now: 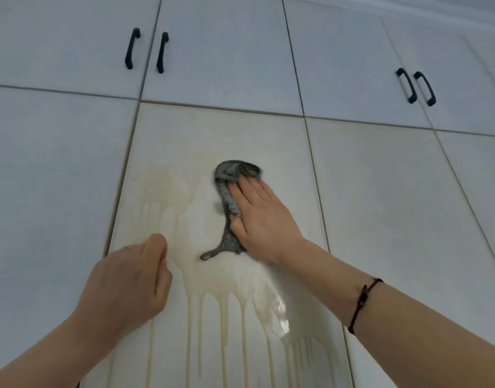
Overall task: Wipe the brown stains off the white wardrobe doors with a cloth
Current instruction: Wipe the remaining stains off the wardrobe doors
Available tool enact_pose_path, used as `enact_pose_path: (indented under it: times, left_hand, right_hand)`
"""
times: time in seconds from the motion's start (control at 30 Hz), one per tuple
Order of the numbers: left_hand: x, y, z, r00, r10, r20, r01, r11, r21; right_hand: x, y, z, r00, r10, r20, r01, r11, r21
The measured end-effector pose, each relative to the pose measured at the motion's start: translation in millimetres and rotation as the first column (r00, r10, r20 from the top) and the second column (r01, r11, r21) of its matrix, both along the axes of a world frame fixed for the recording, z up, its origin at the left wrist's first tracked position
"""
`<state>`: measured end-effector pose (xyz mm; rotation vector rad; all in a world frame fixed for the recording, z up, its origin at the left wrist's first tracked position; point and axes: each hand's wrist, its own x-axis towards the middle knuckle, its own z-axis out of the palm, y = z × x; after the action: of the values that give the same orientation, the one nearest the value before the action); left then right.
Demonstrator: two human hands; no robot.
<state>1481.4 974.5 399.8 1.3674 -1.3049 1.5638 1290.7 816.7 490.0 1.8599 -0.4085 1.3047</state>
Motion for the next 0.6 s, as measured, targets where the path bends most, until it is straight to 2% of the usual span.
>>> enact_pose_path:
  times: [0.07,0.13,0.2,0.23,0.3,0.37,0.47,0.53,0.6]
  left_hand:
    - [7.1,1.3,-1.8,0.997,-0.008,0.081,0.008,1.0,0.011]
    - [13.3,-0.5,-2.4,0.991,0.0,0.132,-0.001,1.0,0.01]
    - [15.2,-2.3,-3.7,0.991,0.005,0.13,-0.003,1.0,-0.012]
    - [14.4,-2.6,-2.2,0.992,0.003,0.124,0.001,1.0,-0.026]
    - [11.0,-3.9,-1.5,0.996,-0.004,0.089,0.01,0.998,-0.065]
    - [7.4,-8.6,-2.5,1.0,0.006,0.017,-0.004,0.993,-0.116]
    - [5.9,-17.7,-3.3,0.996,0.039,-0.084,-0.052,0.987,-0.154]
    - [6.4,-22.5,-4.2,0.992,0.046,-0.113,-0.065,0.983,-0.17]
    - [9.1,-23.3,-4.5,0.99,0.047,-0.131,-0.07,0.982,-0.178]
  right_hand:
    - [-1.2,-4.7,37.8,0.984,-0.01,0.178,-0.008,0.995,0.097]
    - [9.1,-0.5,66.1,0.929,-0.043,0.369,-0.037,0.977,0.208]
    - [28.3,7.5,80.5,0.878,-0.032,0.477,-0.1,0.964,0.248]
    - [34.4,12.0,83.7,0.875,-0.011,0.484,-0.12,0.964,0.238]
    - [34.7,16.0,78.6,0.919,0.04,0.392,-0.124,0.974,0.191]
    - [20.3,12.6,59.3,0.977,0.061,0.203,-0.089,0.987,0.132]
    - [-16.2,-5.0,19.6,0.999,-0.03,-0.028,0.031,0.999,0.017]
    - [-48.5,-23.3,11.5,0.996,-0.086,-0.002,0.086,0.995,0.053]
    - [-69.8,-34.3,18.2,0.986,-0.095,0.137,0.071,0.983,0.17]
